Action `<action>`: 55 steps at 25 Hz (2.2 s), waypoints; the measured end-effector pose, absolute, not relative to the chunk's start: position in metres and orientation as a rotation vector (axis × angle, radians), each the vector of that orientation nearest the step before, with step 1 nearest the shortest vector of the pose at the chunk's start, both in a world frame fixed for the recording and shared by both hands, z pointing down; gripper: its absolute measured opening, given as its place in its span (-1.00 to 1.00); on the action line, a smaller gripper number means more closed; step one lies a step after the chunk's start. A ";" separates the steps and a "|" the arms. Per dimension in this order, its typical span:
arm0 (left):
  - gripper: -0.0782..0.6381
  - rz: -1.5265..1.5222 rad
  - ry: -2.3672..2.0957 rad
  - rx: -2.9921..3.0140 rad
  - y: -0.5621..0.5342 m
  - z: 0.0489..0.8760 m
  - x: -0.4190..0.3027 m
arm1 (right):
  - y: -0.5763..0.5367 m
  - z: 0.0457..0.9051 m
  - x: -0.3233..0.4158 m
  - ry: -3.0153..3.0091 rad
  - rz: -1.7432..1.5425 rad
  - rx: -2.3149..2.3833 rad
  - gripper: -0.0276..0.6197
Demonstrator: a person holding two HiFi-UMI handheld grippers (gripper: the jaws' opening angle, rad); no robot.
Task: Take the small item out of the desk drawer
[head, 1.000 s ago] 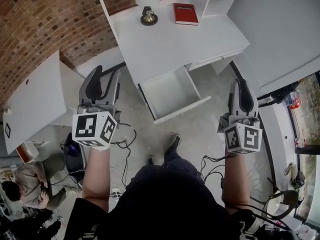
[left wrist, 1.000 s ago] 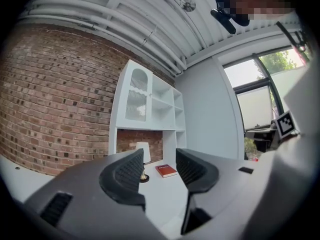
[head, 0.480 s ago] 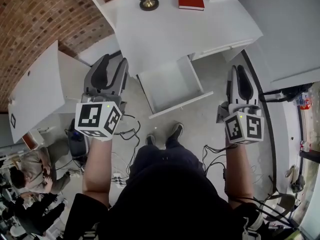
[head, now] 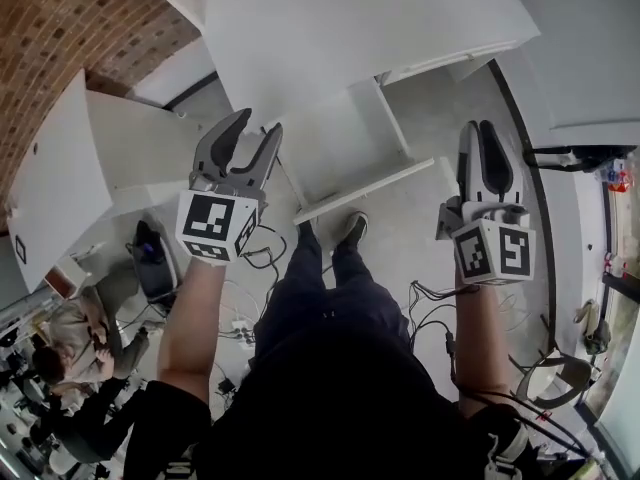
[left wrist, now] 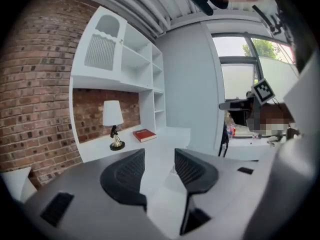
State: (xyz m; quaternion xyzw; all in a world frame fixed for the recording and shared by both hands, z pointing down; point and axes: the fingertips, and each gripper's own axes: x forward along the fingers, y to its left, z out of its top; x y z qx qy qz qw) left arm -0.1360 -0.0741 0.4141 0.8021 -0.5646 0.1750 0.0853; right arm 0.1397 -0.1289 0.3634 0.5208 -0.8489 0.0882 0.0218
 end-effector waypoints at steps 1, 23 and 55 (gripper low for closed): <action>-0.26 0.557 -1.641 2.398 -0.077 0.428 -0.134 | -0.130 0.369 0.138 -2.615 0.282 1.620 -0.66; -0.26 1.145 -0.737 2.316 -0.039 0.713 -0.075 | -0.133 0.468 0.164 -2.335 0.493 1.792 -0.67; -0.26 1.715 0.113 1.892 0.029 0.876 -0.031 | -0.121 0.534 0.210 -2.171 0.513 1.793 -0.72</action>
